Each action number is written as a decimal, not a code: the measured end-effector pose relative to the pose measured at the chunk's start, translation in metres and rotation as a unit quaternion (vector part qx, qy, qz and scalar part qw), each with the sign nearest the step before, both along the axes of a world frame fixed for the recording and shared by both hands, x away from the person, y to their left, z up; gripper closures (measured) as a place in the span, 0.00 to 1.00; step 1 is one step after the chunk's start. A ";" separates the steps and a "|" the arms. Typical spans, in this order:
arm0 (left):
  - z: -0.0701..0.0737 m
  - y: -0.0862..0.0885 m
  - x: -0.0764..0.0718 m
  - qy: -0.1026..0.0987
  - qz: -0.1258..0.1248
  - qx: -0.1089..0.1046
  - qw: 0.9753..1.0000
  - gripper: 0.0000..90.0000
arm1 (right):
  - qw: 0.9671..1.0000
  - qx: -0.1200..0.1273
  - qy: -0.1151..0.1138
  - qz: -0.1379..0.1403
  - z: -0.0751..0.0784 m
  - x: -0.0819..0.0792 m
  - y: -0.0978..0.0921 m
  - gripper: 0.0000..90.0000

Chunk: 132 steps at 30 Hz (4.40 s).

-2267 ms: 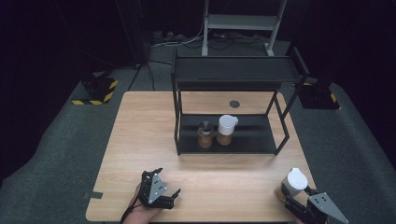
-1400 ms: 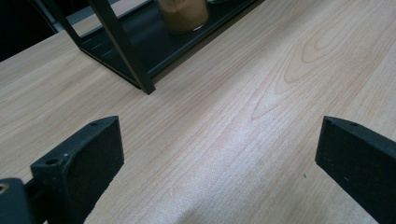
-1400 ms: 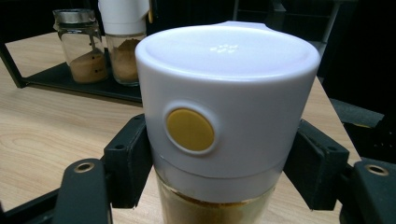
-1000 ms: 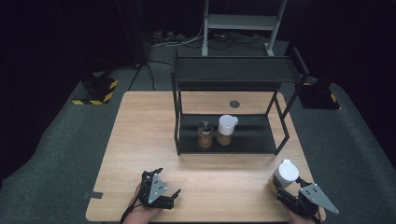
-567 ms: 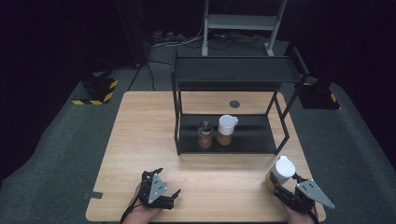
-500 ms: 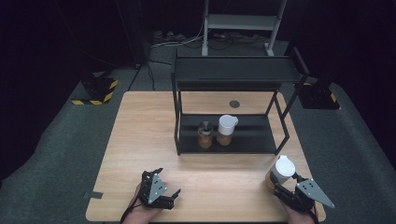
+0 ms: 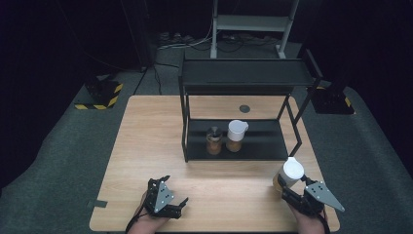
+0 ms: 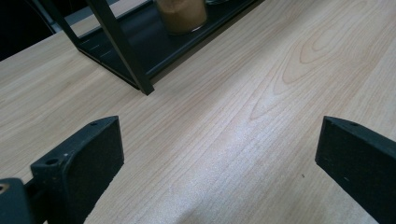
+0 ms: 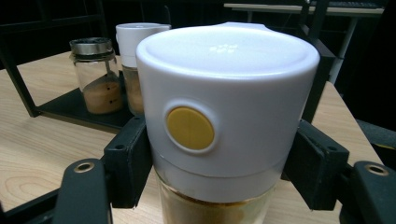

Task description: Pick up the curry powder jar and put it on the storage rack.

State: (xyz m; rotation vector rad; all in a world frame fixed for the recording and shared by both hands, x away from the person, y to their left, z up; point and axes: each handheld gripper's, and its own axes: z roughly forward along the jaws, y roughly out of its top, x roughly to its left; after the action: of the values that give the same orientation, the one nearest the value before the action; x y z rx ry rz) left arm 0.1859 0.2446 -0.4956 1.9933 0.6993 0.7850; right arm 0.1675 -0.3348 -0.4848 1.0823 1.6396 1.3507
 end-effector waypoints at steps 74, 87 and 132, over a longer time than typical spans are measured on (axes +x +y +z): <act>-0.003 0.005 -0.001 -0.008 -0.011 -0.008 1.000 0.02 | 1.000 -0.011 0.027 0.009 0.028 0.124 0.051 0.34; -0.003 0.006 -0.001 -0.008 -0.013 -0.010 1.000 0.02 | 0.999 -0.013 0.031 0.002 0.025 0.139 0.055 0.34; -0.004 0.007 -0.002 -0.010 -0.015 -0.014 1.000 0.02 | 0.999 -0.022 0.047 -0.008 0.013 0.165 0.067 0.34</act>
State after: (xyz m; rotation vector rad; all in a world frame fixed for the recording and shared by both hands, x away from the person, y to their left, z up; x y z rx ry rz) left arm 0.1842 0.2520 -0.4995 1.9634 0.6651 0.7712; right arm 0.3325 -0.2674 -0.4716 1.1451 1.7164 1.2664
